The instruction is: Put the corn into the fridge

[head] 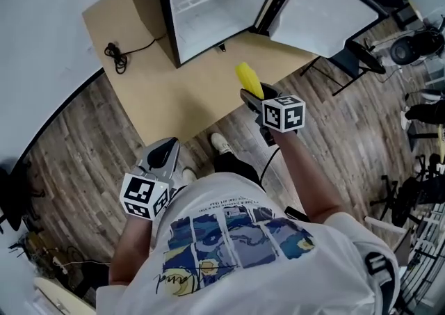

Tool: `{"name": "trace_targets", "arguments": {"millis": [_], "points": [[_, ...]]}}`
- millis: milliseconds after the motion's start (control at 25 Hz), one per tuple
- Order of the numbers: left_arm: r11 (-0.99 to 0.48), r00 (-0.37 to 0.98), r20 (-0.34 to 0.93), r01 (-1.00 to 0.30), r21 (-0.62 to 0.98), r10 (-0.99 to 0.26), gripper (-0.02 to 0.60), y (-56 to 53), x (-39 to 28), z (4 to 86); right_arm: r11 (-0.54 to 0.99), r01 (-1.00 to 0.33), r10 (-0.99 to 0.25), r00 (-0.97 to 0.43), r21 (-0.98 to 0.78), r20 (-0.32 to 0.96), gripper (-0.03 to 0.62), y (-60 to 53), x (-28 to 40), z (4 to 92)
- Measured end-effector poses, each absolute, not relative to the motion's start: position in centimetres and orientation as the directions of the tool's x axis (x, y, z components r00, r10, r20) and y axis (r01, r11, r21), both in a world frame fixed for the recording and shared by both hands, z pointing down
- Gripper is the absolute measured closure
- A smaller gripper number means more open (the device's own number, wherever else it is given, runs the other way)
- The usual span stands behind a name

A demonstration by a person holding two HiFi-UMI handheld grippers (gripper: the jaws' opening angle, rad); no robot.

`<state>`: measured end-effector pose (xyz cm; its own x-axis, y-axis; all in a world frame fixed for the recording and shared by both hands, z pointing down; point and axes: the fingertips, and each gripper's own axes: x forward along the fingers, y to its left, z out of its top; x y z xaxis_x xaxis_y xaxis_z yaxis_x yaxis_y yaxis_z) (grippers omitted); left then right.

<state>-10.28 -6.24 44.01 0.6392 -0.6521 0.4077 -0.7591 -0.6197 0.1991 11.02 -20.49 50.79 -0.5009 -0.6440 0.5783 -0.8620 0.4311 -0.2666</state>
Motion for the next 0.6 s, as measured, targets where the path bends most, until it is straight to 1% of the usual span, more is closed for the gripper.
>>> {"name": "trace_targets", "arguments": {"millis": [240, 440, 600], "points": [[-0.538, 0.564, 0.403, -0.822, 0.189, -0.721, 0.572, -12.5, -8.5, 43.0, 0.494, -0.836, -0.603, -0.528, -0.239, 0.599, 0.358, -31.3, 11.6, 52.3], [-0.463, 0.49, 0.424, -0.869, 0.174, -0.761, 0.572, -14.1, -6.3, 43.3, 0.536, -0.812, -0.574, -0.551, -0.23, 0.606, 0.357, -37.3, 12.5, 54.1], [-0.394, 0.427, 0.433, -0.904, 0.167, -0.794, 0.572, -15.3, -5.7, 43.7, 0.57, -0.791, -0.542, -0.564, -0.22, 0.623, 0.357, -41.3, 11.7, 56.4]]}}
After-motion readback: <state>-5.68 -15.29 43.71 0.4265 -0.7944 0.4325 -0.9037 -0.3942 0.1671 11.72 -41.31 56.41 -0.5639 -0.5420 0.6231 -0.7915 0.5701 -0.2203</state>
